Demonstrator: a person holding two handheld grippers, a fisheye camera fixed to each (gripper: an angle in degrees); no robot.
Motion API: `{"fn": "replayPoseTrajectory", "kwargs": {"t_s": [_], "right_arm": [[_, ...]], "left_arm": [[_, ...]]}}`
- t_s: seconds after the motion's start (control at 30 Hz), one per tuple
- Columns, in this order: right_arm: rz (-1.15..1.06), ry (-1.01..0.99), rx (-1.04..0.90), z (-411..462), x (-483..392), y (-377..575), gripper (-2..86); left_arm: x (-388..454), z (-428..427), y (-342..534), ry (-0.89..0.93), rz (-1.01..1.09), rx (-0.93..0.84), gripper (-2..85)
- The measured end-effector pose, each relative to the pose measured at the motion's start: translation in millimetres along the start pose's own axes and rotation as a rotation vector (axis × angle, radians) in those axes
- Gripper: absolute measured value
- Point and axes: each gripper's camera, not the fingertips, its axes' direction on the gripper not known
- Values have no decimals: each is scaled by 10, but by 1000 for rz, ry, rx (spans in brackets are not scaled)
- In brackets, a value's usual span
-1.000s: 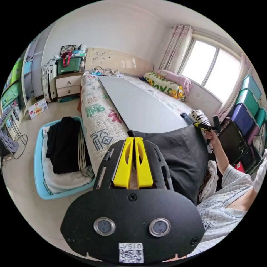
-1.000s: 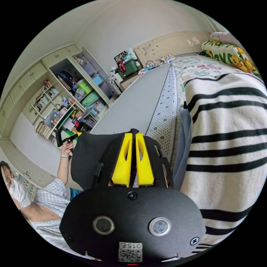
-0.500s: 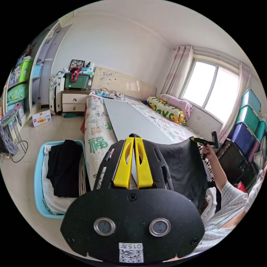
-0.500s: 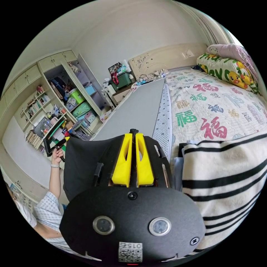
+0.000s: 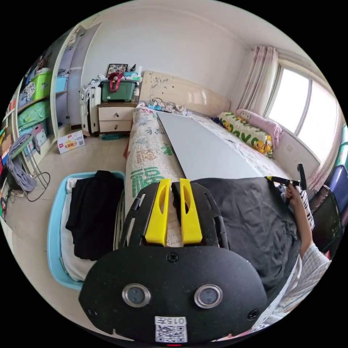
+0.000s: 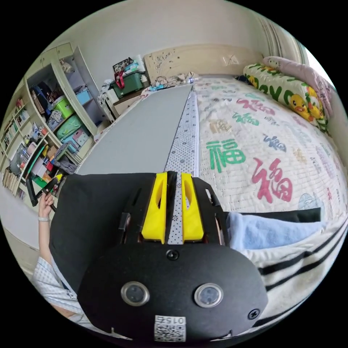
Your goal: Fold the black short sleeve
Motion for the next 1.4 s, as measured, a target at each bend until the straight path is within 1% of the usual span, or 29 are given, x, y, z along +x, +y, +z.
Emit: {"fn": "replayPoseTrajectory", "kwargs": {"t_s": [0.03,0.07,0.1,0.17,0.2,0.23,0.27,0.3,0.37,0.47,0.53,0.57,0.6,0.67,0.77,0.83,0.9,0.97,1.03,1.3,1.4], "right_arm": [[-3,37,92,-228,-75,46,59],[-29,29,172,-468,-196,104,52],[-57,12,206,-587,-282,138,53],[-231,-63,311,-1012,-807,316,55],[-287,-83,325,-1092,-980,363,56],[-408,-132,330,-1208,-1367,462,59],[-551,-199,294,-1258,-1798,577,65],[-627,-239,263,-1262,-2020,642,69],[-898,-394,107,-1166,-2893,956,85],[-1083,-470,-34,-929,-3742,1370,108],[-1130,-485,-61,-816,-4047,1554,110],[-1155,-459,-74,-732,-4189,1640,107],[-1167,-428,-76,-684,-4248,1678,105],[-1188,-300,-86,-467,-4393,1778,98],[-1180,-307,-194,-264,-4441,1812,84],[-1168,-324,-200,-239,-4447,1829,64],[-1171,-287,-192,-249,-4468,1859,43],[-1179,-284,-162,-330,-4464,1910,23],[-1182,-306,-147,-416,-4436,1932,16],[-1186,-392,-79,-783,-4278,1972,8],[-1226,-388,-118,-720,-4314,2056,9]], "left_arm": [[-81,-69,91,15,-21,33,49],[-146,-64,153,34,-29,34,51],[-172,-33,175,46,-28,22,53],[-266,170,263,85,-29,-45,63],[-288,213,282,85,-32,-57,67],[-343,261,313,73,-46,-70,74],[-407,281,340,66,-59,-74,79],[-441,291,355,72,-62,-74,80],[-611,359,399,132,-82,-92,82],[-799,377,423,163,-99,-97,80],[-864,365,418,183,-87,-93,78],[-900,394,399,190,-78,-101,78],[-919,419,383,188,-77,-110,78],[-990,553,291,184,-67,-160,76],[-1040,696,128,171,-46,-223,67],[-1049,753,18,151,-31,-255,59],[-1033,773,-97,121,-11,-278,47],[-991,655,-242,75,24,-258,15],[-990,523,-349,58,47,-224,5],[-1182,-134,-1016,92,62,-101,-4],[-1117,-257,-1373,57,97,-121,-4]]}}
